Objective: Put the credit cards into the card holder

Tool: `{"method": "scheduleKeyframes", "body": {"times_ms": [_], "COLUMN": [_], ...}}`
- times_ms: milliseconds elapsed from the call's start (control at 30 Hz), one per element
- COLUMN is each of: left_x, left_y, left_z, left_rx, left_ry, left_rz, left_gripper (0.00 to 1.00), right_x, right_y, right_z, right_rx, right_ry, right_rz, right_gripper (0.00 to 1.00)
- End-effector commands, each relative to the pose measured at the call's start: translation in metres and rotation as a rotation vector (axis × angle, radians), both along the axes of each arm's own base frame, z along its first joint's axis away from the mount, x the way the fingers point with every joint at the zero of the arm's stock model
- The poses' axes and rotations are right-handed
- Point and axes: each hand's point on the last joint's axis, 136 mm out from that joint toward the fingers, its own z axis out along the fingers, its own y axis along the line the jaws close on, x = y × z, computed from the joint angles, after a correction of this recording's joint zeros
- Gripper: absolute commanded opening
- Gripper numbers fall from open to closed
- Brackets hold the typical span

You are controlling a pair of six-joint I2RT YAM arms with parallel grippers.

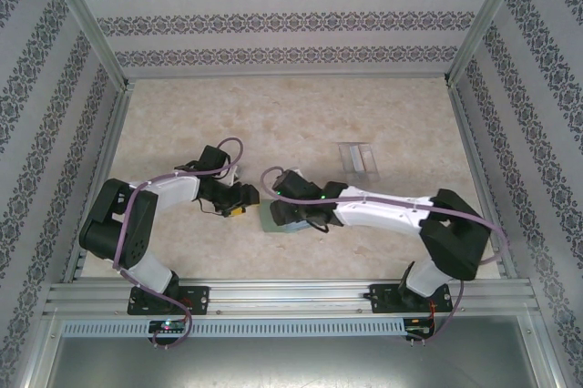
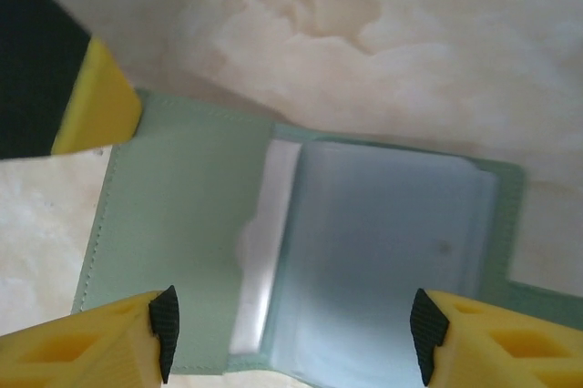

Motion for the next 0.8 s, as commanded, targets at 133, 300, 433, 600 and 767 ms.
{"method": "scheduleKeyframes", "body": {"times_ms": [133, 300, 433, 600, 767], "left_x": [0.025, 0.029, 0.029, 0.026, 0.022], "left_y": [0.002, 0.019, 0.023, 0.014, -0.01], "left_z": [0.039, 0.062, 0.059, 0.053, 0.052], "left_rx": [-0.154, -0.17, -0.173, -0.18, -0.19], "left_ry": [-0.076, -0.12, -0.144, -0.179, -0.202], "left_rz": [0.073, 0.116, 0.147, 0.147, 0.091], "left_gripper": [0.63, 0.65, 0.66, 0.63, 0.55], "right_x": [-0.006, 0.009, 0.022, 0.034, 0.039], "right_y": [0.008, 0.002, -0.005, -0.017, -0.016], "right_z": [-0.035, -0.048, -0.061, -0.064, -0.049], "right_rx": [-0.169, -0.246, -0.229, -0.17, -0.084], "right_ry": [0.047, 0.047, 0.089, 0.126, 0.137], "right_rz": [0.013, -0.076, -0.143, -0.201, -0.196], "right_gripper": [0.72, 0.73, 0.73, 0.73, 0.73]}}
